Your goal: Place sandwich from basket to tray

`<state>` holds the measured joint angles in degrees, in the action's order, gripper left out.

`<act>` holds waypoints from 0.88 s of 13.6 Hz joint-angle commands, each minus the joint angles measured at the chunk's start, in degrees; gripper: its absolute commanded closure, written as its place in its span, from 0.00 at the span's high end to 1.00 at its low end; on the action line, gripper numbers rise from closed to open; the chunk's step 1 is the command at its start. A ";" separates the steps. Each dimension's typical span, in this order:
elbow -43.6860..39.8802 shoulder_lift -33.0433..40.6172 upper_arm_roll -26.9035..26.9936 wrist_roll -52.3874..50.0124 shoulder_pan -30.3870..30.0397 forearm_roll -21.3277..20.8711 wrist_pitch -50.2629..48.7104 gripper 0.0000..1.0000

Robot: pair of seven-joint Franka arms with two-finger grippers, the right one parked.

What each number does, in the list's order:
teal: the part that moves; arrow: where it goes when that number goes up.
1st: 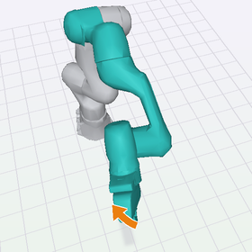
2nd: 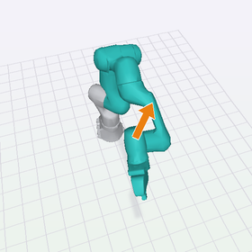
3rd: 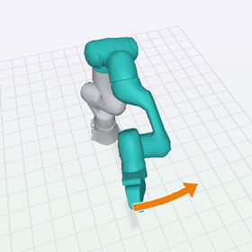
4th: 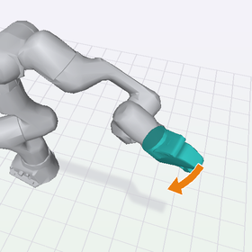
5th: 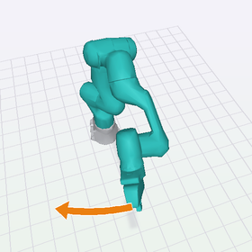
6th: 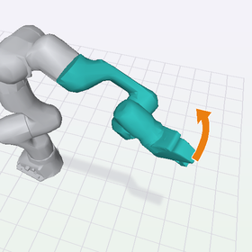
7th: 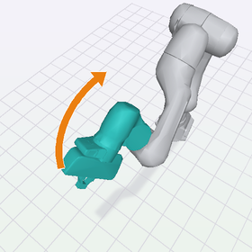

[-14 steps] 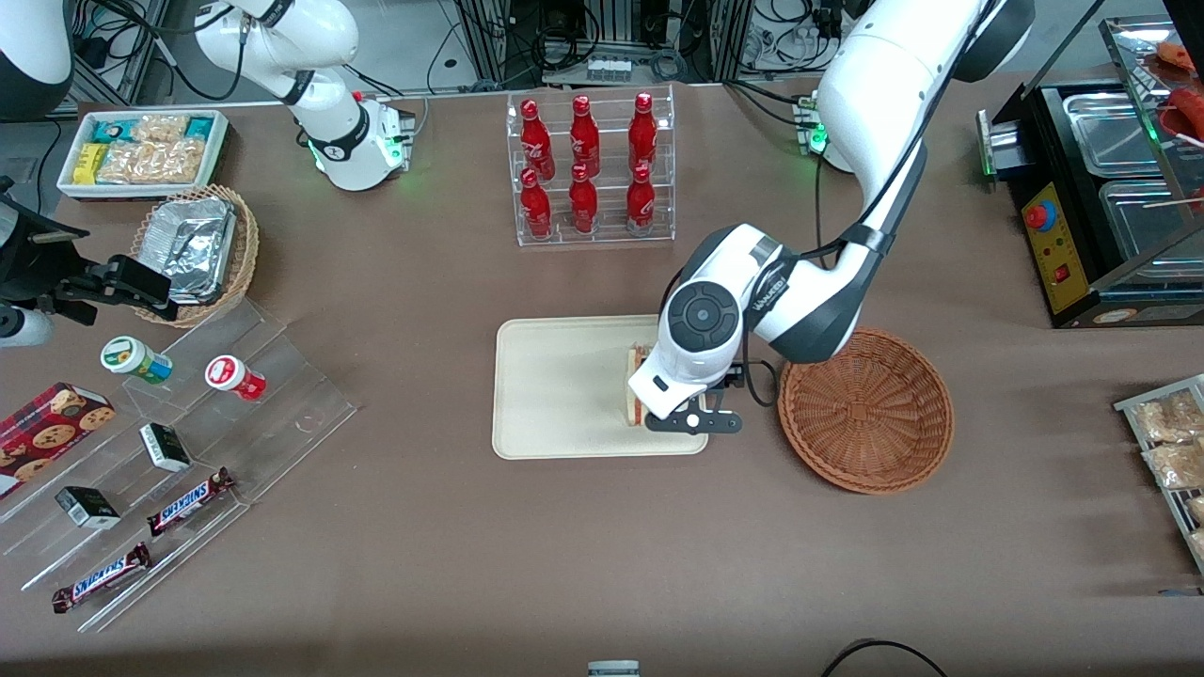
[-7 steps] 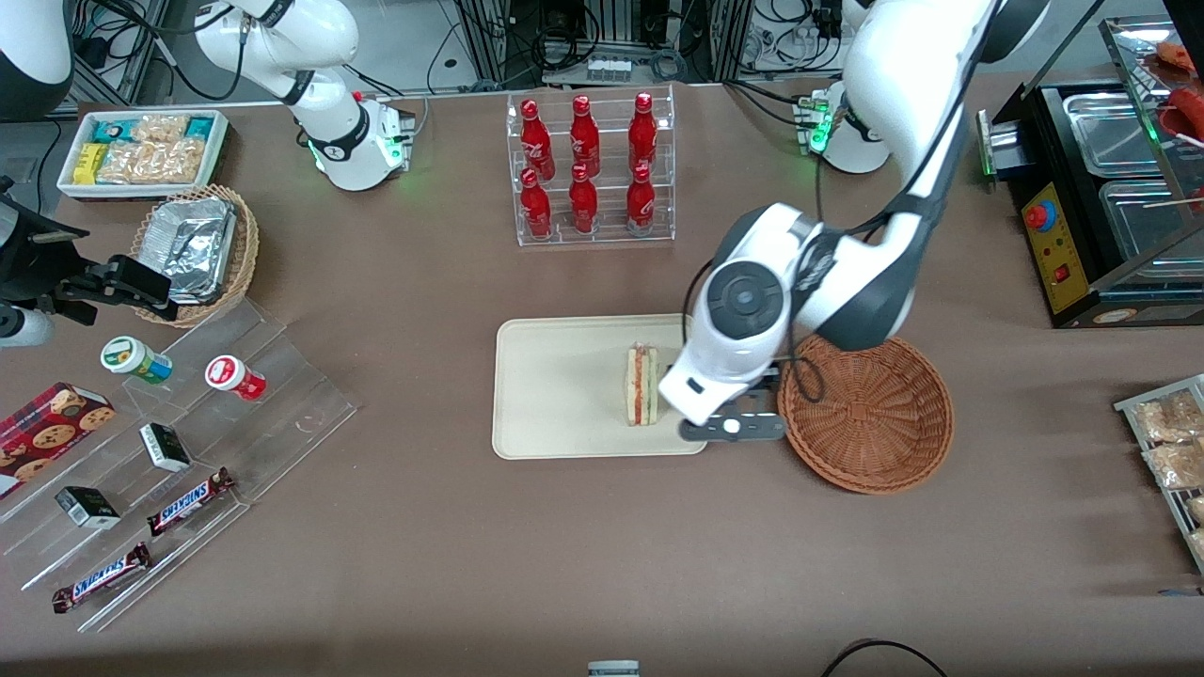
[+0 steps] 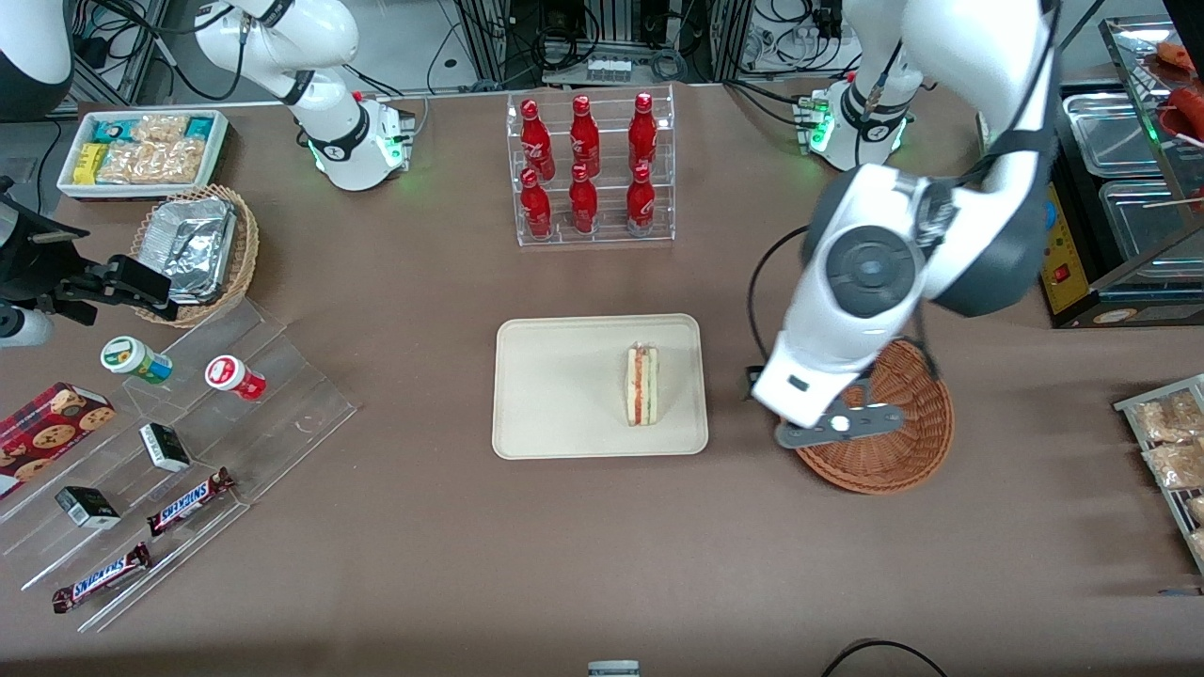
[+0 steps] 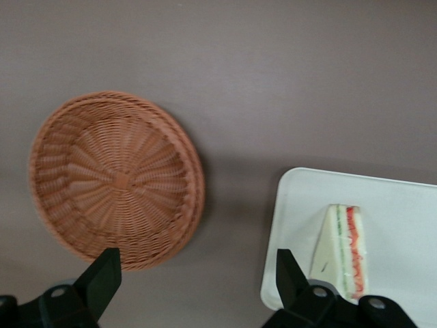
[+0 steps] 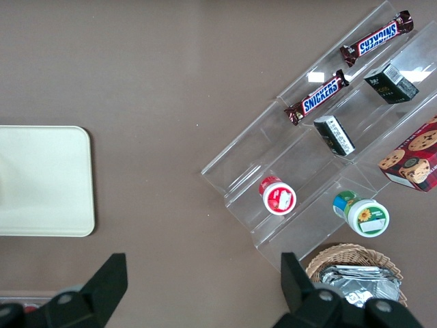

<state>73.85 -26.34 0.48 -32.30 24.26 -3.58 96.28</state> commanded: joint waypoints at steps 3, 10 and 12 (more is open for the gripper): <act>1.21 4.01 5.57 6.37 0.44 4.19 -4.25 1.00; 2.36 7.88 5.41 11.37 -5.62 6.39 -6.89 1.00; 2.44 9.02 4.97 14.01 -8.25 6.39 -7.94 1.00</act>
<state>74.50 -20.03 6.85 -20.48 18.74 1.81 89.74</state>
